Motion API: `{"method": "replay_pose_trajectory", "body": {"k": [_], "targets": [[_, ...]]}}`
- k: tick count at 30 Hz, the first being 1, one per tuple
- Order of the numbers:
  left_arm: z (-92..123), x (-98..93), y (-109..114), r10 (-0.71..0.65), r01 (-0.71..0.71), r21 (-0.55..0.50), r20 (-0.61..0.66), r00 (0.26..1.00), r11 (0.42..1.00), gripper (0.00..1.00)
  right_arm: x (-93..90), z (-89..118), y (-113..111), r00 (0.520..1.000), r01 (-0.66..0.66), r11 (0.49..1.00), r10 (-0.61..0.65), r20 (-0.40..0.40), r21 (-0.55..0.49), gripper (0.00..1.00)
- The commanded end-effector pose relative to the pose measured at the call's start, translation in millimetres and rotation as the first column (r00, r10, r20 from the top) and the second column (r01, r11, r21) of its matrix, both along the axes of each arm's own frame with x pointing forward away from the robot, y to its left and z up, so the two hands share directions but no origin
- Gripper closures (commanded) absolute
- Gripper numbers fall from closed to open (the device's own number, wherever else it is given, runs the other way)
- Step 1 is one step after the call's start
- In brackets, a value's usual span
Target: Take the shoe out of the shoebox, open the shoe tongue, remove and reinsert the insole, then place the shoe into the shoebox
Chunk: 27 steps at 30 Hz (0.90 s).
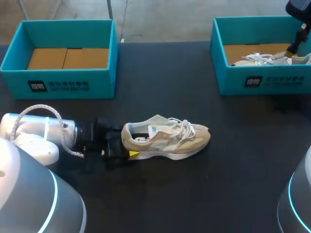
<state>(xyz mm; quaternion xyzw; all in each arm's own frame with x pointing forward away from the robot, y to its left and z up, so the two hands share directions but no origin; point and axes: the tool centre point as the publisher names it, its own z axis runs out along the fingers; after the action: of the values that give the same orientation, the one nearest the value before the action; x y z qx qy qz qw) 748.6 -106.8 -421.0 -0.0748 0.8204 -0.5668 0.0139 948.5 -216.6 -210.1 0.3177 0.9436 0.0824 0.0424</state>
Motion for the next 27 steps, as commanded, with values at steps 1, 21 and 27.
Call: {"method": "replay_pose_trajectory", "body": {"k": [1, 21, 27], "targets": [[-2.9, 2.4, -4.4, -0.003, 0.003, -0.002, -0.003, 1.0, 1.0, 0.0, 0.1, -0.3, -0.2, 1.0, 0.0, 1.0, 0.0, 0.001, 0.0, 0.0], [1.9, 2.0, 5.2, -0.067, 0.067, -0.009, -0.027, 0.997, 0.998, 1.0, 0.1, -0.3, -0.2, 1.0, 0.0, 1.0, 0.0, 0.001, 0.0, 0.0], [1.5, 0.0, 12.1, -0.093, 0.093, 0.0, -0.034, 0.995, 0.996, 1.0, 0.1, -0.3, -0.2, 1.0, 0.0, 1.0, 0.0, 0.001, 0.0, 0.0]]}}
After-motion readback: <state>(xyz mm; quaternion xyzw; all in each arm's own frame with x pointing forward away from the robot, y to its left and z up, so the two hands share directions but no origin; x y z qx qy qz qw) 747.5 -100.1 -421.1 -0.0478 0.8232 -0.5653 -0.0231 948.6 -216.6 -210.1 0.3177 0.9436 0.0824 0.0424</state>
